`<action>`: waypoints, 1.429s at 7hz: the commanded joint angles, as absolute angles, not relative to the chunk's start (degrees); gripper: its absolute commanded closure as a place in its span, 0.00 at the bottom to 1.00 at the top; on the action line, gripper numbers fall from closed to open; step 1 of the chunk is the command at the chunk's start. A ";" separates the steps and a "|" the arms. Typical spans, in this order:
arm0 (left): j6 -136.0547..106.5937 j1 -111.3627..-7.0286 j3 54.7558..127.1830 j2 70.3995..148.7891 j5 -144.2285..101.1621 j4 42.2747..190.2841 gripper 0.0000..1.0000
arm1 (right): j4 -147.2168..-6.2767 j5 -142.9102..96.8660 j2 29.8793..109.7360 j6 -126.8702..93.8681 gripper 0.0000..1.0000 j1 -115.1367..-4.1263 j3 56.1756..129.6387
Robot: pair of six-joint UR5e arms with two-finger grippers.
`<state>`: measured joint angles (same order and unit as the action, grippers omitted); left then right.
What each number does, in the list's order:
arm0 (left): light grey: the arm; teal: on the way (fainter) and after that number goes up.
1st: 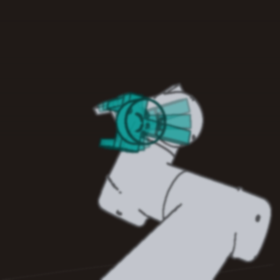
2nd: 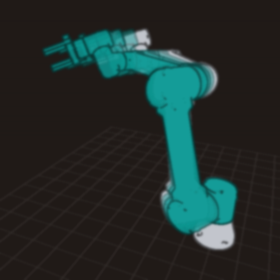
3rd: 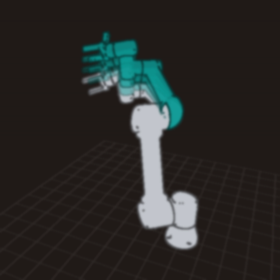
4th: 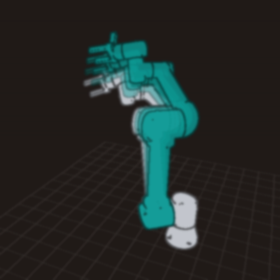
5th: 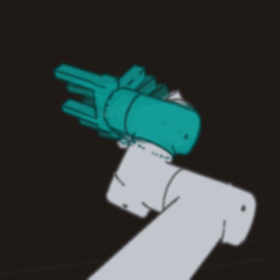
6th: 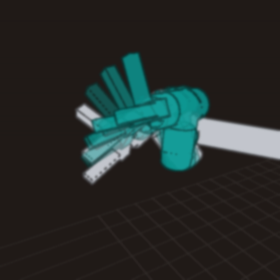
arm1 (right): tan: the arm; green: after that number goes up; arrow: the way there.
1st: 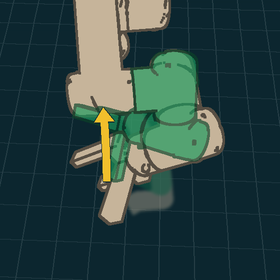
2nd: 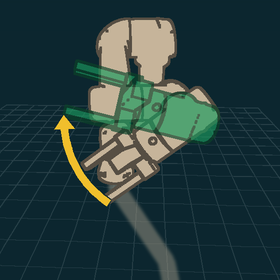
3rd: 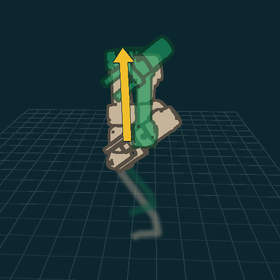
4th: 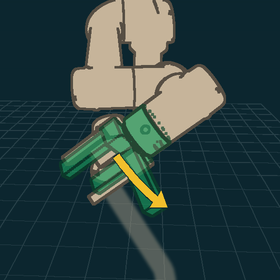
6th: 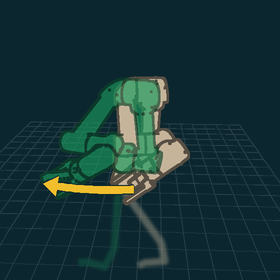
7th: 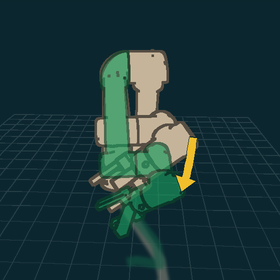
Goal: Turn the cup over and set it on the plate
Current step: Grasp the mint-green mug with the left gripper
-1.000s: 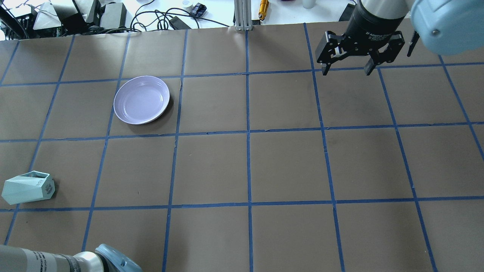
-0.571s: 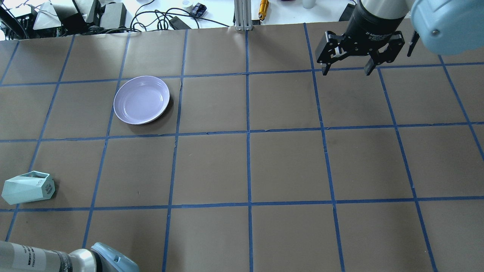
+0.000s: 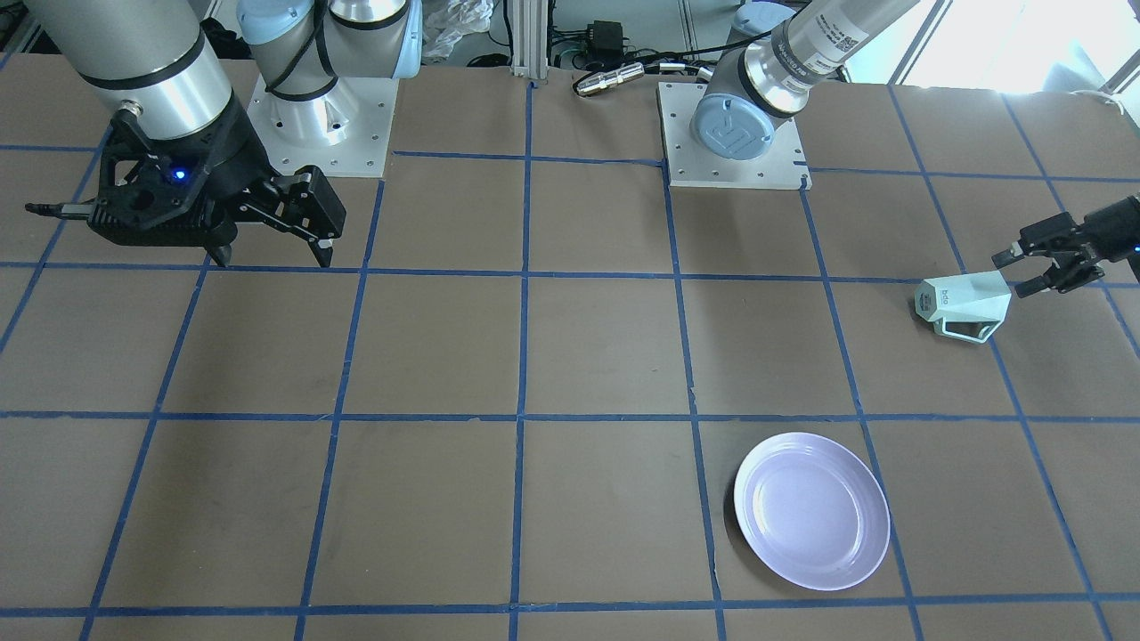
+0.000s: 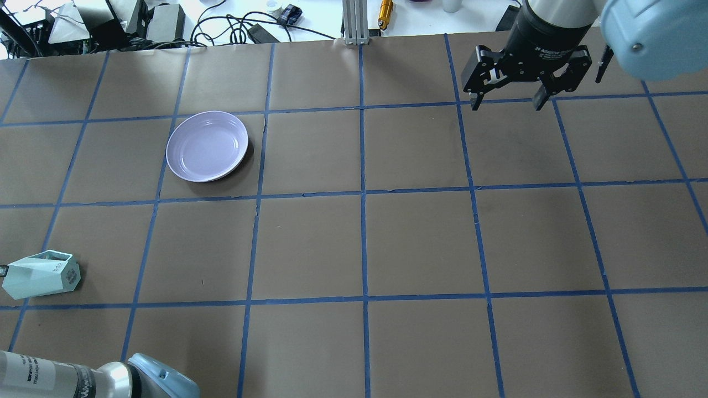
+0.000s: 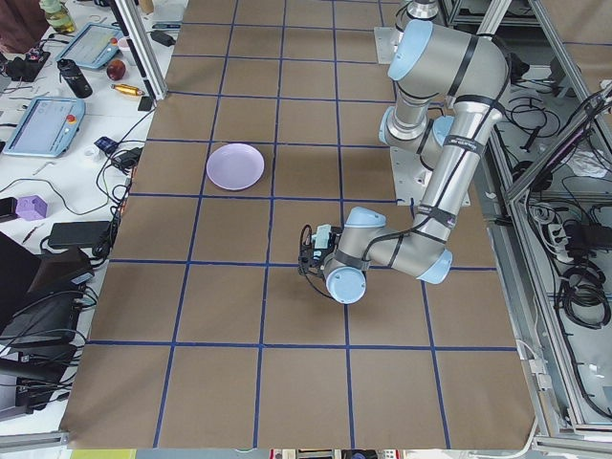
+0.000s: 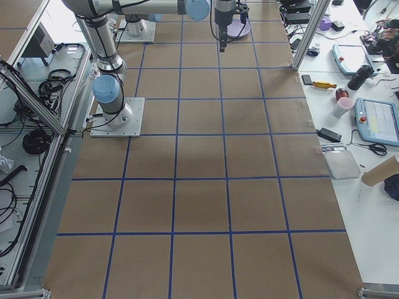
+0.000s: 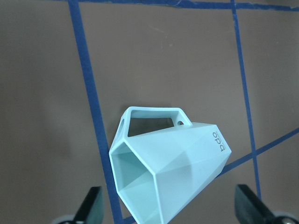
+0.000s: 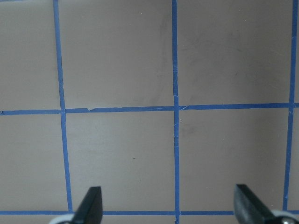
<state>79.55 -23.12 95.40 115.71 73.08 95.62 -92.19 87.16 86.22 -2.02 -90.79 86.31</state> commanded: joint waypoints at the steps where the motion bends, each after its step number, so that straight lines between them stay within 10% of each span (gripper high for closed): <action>1: 79.54 -23.03 95.36 116.98 71.98 98.59 0.00 | -92.20 87.10 86.22 -2.02 0.00 -90.79 86.31; 6: 79.45 -23.38 95.45 118.13 71.02 103.70 0.05 | -92.20 87.19 86.22 -2.02 0.00 -90.79 86.31; 8: 79.54 -23.99 95.19 117.60 70.84 104.32 0.80 | -92.20 87.10 86.22 -2.11 0.00 -90.79 86.31; 10: 79.54 -23.99 95.10 116.37 69.88 106.69 1.00 | -92.20 87.10 86.22 -2.11 0.00 -90.79 86.31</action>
<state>79.55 -23.94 95.15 117.06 70.39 105.56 -92.20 87.14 86.22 -2.06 -90.79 86.31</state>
